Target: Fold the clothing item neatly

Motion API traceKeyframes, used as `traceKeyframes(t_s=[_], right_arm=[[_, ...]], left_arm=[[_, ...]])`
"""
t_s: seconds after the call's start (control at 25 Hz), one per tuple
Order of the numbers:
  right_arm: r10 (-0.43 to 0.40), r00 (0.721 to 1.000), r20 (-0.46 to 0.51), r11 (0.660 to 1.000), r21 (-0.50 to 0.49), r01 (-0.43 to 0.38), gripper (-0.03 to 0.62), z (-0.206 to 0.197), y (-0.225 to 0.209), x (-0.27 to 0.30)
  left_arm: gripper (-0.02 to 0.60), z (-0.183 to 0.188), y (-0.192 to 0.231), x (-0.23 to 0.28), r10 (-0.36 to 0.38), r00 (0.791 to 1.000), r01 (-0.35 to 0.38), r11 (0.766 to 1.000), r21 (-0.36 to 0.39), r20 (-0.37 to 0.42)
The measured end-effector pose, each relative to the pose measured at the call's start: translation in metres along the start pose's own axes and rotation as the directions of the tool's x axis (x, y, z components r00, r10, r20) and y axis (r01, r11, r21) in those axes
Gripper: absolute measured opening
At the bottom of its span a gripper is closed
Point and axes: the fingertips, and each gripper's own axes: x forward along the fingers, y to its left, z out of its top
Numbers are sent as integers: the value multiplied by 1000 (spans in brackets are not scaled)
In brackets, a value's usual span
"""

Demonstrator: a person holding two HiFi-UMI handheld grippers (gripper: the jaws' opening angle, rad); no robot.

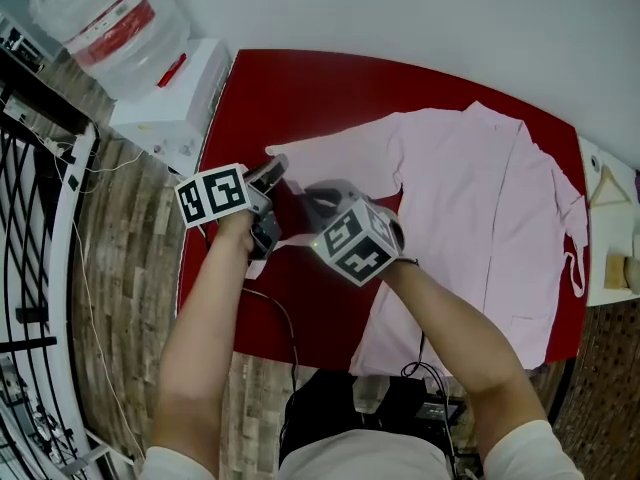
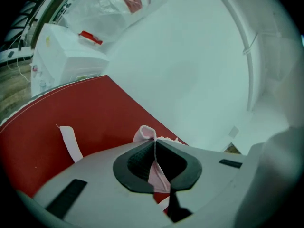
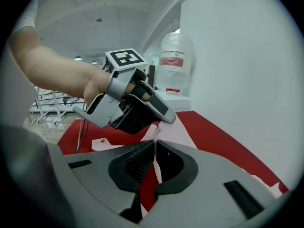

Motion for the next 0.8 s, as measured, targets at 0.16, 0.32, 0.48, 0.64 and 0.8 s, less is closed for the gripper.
traceKeyframes(t_s=[0.16, 0.32, 0.48, 0.64, 0.8], right_arm=[[-32, 999, 39, 999, 28, 31, 25, 4, -9, -22], [-58, 995, 77, 997, 53, 54, 25, 5, -18, -52], [-87, 990, 113, 993, 84, 78, 25, 2, -32, -88], [-116, 985, 130, 988, 116, 101, 25, -11, -50, -124], [-148, 978, 144, 979, 159, 125, 25, -29, -72, -156]], left_arm=[[15, 3, -28, 1, -12, 1000, 10, 997, 77, 17], [15, 3, -67, 6, -20, 1000, 16, 985, 170, 21], [15, -2, -112, 19, -30, 999, 24, 964, 265, 18], [15, -13, -153, 40, -40, 999, 38, 948, 317, -1], [15, -26, -190, 64, -48, 999, 54, 931, 361, -24]])
